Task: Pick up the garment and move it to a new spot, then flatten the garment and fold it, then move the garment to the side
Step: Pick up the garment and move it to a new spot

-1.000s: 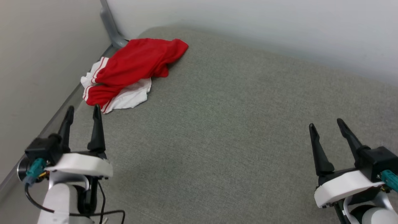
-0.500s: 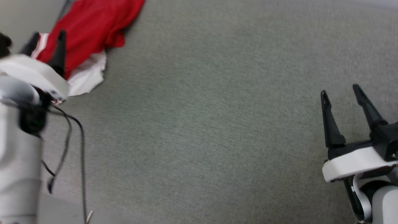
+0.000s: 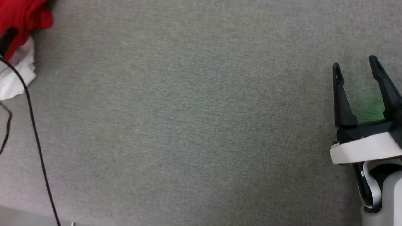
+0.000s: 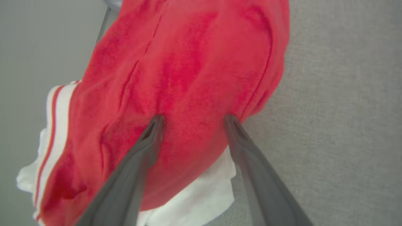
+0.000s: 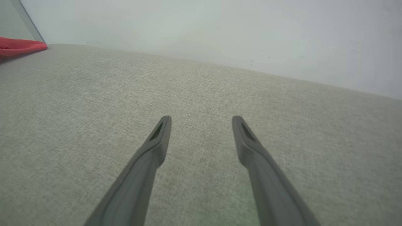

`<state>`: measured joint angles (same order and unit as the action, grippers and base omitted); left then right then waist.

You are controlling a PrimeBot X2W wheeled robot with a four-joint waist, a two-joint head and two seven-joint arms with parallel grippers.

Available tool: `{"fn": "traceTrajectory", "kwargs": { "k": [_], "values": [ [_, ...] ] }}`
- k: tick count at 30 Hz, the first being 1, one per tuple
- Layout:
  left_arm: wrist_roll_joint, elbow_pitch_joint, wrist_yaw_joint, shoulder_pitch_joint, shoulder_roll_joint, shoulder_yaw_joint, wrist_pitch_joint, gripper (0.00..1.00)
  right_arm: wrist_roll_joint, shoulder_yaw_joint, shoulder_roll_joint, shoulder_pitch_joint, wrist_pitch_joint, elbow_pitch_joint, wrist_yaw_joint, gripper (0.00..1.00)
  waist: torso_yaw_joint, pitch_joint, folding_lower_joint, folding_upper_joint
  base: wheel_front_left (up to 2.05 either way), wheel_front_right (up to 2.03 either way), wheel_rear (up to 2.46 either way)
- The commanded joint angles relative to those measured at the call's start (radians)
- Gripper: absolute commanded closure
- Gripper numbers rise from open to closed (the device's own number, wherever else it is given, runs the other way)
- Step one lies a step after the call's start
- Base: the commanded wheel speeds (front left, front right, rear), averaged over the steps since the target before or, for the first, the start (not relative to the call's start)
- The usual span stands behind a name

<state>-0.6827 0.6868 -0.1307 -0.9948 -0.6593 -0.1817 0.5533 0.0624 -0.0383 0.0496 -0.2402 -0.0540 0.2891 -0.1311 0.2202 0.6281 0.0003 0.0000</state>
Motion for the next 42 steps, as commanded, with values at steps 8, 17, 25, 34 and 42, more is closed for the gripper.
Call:
{"fn": "traceTrajectory", "kwargs": {
  "k": [8, 17, 25, 34, 42],
  "values": [
    [-0.064, 0.181, 0.001, -0.003, -0.030, -0.043, 0.089, 0.00, 0.009, -0.006, 0.001, -0.037, 0.009, 0.011, 0.001, 0.00, -0.048, 0.082, -0.0003, 0.0000, 0.00, 0.00, 0.00],
    [-0.059, 0.247, 0.001, -0.038, -0.004, -0.100, -0.119, 1.00, 0.039, -0.011, 0.001, -0.049, -0.001, 0.014, 0.001, 0.00, -0.026, 0.037, -0.0003, 0.0000, 0.00, 0.00, 0.00],
    [-0.016, 0.303, 0.001, -0.099, -0.003, -0.136, -0.487, 1.00, 0.003, -0.012, 0.001, -0.012, 0.018, -0.033, 0.001, 0.00, -0.014, -0.109, -0.0003, 0.0000, 0.00, 0.00, 0.00],
    [0.016, 0.310, 0.001, -0.113, 0.022, -0.168, -0.762, 1.00, -0.061, -0.044, 0.001, 0.064, 0.047, -0.083, 0.001, 0.00, -0.033, -0.286, -0.0003, 0.0000, 0.00, 0.00, 0.00],
    [0.027, 0.175, 0.026, -0.012, 0.076, -0.142, -0.818, 1.00, -0.102, -0.074, 0.001, 0.142, 0.063, -0.112, 0.001, 0.00, -0.070, -0.421, -0.0003, 0.0000, 0.00, 0.00, 0.00]
  ]
}}
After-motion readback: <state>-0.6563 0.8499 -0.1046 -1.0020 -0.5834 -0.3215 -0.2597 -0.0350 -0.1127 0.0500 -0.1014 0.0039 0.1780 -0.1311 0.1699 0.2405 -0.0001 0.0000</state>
